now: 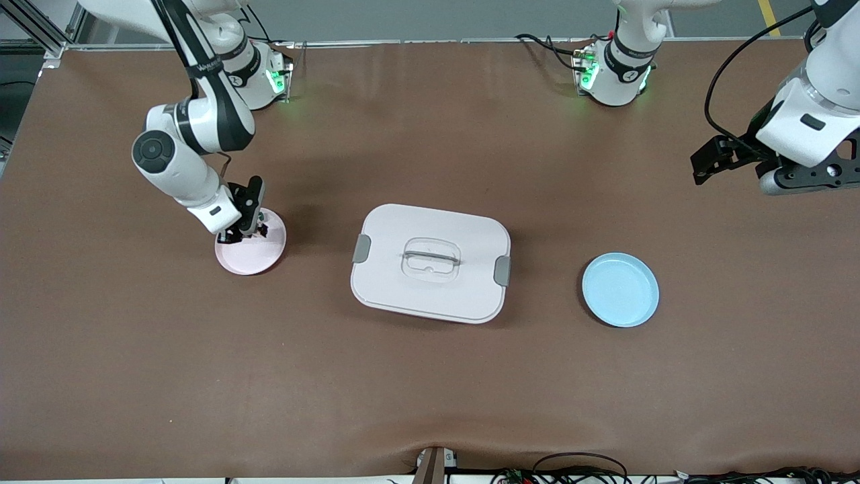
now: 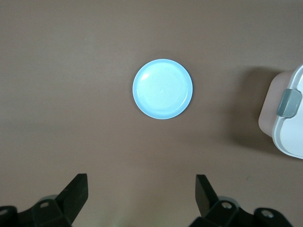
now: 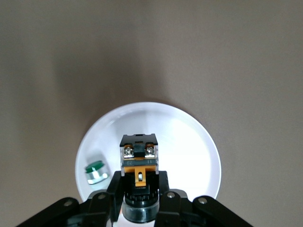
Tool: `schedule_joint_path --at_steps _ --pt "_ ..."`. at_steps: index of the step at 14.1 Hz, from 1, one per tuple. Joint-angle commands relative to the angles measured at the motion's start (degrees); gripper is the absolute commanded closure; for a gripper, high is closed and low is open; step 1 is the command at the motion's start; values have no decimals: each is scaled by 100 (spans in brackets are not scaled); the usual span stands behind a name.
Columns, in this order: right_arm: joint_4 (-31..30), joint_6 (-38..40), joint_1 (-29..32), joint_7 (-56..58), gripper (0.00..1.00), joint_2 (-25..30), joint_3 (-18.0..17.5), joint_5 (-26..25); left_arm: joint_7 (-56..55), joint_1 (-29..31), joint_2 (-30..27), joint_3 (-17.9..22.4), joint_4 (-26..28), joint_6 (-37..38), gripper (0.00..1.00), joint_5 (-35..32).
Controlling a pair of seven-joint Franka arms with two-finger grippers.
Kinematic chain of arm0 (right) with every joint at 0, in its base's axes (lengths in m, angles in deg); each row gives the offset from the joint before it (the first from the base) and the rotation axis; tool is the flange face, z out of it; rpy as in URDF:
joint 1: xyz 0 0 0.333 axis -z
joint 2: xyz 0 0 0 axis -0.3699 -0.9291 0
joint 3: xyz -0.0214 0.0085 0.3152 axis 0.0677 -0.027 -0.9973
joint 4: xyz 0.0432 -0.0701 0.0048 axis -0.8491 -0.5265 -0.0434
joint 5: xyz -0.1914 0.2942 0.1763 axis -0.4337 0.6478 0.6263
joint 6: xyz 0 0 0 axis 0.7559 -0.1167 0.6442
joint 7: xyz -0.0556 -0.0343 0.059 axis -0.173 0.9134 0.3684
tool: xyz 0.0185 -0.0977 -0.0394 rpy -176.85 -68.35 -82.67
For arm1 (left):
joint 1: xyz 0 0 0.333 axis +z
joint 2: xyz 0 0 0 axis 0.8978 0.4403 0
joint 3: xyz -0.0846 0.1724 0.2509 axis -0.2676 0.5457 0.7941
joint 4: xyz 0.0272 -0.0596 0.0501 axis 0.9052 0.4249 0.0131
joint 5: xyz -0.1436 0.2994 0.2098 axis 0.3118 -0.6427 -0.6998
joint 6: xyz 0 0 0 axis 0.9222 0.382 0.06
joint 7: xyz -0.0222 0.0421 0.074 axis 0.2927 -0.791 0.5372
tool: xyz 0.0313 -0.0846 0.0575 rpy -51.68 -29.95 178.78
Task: Transfer orange switch to right arm and place
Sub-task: 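Lower the orange switch onto the pink plate with the right gripper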
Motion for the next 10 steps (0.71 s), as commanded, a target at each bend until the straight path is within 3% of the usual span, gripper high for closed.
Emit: schedule_joint_path --at_steps 1,10 --pt "19 -223 230 301 100 -252 -69 -78 137 -14 -152 43 161 -91 0 83" --pt "63 -1014 274 590 100 -867 -69 -87 198 224 -266 43 230 -21 0 83"
